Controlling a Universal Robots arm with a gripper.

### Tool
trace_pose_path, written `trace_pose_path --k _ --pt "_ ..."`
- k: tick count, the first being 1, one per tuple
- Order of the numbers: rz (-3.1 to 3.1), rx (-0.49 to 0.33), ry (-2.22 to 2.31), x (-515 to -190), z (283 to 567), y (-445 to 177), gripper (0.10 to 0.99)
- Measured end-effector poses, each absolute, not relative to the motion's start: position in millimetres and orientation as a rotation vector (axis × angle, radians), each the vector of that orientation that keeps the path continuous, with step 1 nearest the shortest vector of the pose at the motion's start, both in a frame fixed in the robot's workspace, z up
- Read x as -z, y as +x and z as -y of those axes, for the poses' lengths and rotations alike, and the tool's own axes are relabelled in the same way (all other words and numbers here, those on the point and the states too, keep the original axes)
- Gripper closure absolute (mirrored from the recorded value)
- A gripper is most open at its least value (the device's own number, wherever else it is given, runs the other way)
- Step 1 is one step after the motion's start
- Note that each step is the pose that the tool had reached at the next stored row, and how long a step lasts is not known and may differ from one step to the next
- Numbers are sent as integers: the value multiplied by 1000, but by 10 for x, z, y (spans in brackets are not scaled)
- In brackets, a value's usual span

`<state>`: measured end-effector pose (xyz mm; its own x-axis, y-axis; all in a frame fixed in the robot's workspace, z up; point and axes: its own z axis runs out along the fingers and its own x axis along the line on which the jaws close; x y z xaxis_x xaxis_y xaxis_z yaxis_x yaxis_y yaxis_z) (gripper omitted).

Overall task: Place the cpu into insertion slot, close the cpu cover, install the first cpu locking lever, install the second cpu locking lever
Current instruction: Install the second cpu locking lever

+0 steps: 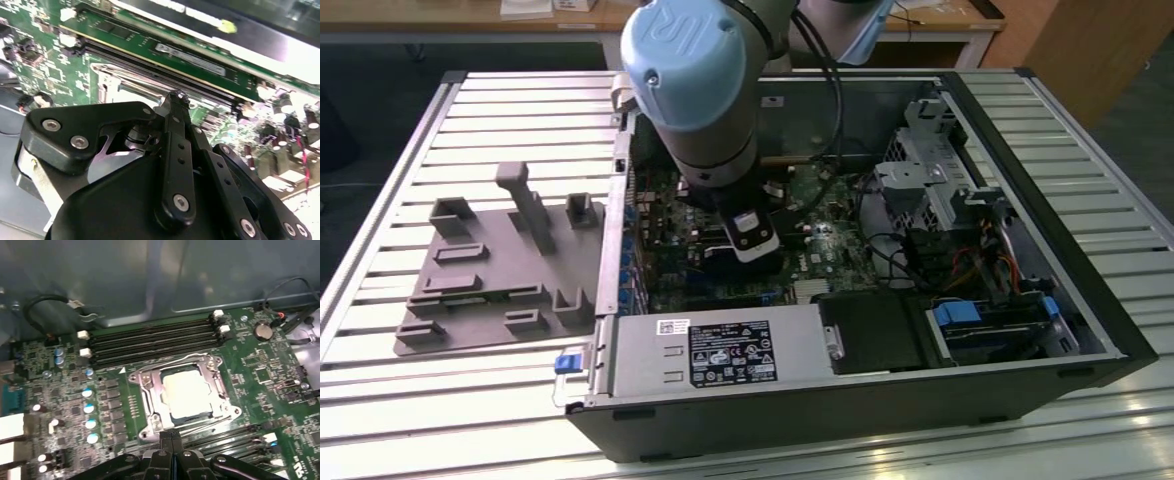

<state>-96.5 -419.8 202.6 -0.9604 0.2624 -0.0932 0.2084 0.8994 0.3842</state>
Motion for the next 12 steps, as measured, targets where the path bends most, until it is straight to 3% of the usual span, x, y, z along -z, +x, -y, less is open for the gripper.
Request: trace_pose_path --k 12 --pt "-2927 -509 366 -2026 4080 -832 984"
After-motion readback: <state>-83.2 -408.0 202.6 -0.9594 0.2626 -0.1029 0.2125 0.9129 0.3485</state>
